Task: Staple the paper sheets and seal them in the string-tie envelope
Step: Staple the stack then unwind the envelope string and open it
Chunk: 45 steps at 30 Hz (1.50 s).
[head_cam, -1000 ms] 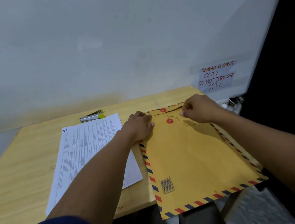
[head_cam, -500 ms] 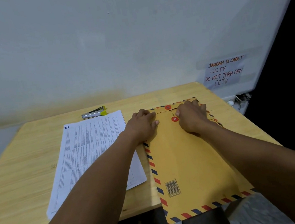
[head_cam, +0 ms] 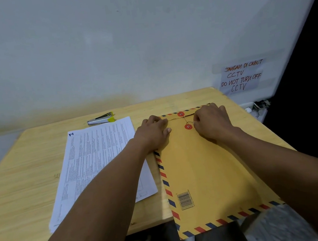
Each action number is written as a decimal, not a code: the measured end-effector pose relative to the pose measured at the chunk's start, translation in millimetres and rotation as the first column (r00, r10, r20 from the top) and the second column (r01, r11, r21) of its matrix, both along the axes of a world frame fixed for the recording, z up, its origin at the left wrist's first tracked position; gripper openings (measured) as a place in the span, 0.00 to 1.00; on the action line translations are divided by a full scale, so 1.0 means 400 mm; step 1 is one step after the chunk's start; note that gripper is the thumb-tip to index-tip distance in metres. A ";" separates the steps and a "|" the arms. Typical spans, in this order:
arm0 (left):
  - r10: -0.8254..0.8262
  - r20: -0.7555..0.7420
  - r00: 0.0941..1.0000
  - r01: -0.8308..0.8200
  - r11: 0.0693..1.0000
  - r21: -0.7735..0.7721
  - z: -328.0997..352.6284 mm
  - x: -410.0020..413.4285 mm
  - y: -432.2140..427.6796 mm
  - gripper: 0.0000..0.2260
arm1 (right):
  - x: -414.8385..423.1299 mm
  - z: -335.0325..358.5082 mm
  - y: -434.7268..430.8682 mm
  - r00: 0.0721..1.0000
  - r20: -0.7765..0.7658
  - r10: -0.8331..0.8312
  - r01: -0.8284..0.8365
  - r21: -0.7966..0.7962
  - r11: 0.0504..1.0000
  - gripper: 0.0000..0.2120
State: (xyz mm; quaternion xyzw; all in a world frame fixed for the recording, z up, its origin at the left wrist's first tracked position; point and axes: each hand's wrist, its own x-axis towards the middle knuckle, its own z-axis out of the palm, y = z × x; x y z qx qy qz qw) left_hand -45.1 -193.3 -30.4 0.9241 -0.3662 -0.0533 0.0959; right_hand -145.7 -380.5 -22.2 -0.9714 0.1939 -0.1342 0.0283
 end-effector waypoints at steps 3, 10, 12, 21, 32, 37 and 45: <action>-0.001 -0.001 1.000 0.001 1.000 -0.001 -0.001 0.001 0.001 0.25 | 0.012 0.004 0.004 0.999 -0.015 0.038 -0.040 -0.153 0.987 0.11; 0.008 -0.001 1.000 -0.008 1.000 -0.005 -0.003 0.003 -0.001 0.25 | 0.029 0.008 0.012 0.992 -0.072 0.106 -0.111 -0.073 0.991 0.10; 0.012 -0.001 1.000 -0.012 1.000 -0.004 -0.002 0.003 0.000 0.25 | 0.033 0.019 0.029 0.994 -0.035 0.105 -0.102 0.077 0.992 0.07; 0.025 -0.007 1.000 -0.026 0.999 -0.023 0.001 -0.007 -0.002 0.24 | 0.024 0.030 0.056 0.980 0.036 0.198 -0.187 0.533 0.825 0.08; -0.004 -0.003 1.000 0.004 0.999 -0.037 0.002 -0.002 0.004 0.23 | -0.078 0.072 -0.046 0.941 -0.294 0.169 -0.064 0.336 0.940 0.07; -0.044 0.038 0.998 0.045 0.998 -0.046 -0.005 0.003 0.013 0.19 | -0.080 0.064 -0.137 0.994 0.020 -0.104 0.097 0.213 0.972 0.09; -0.018 0.002 1.000 0.018 0.999 -0.033 0.029 0.033 0.011 0.32 | 0.013 0.063 -0.136 0.992 -0.007 -0.127 0.127 0.083 0.988 0.14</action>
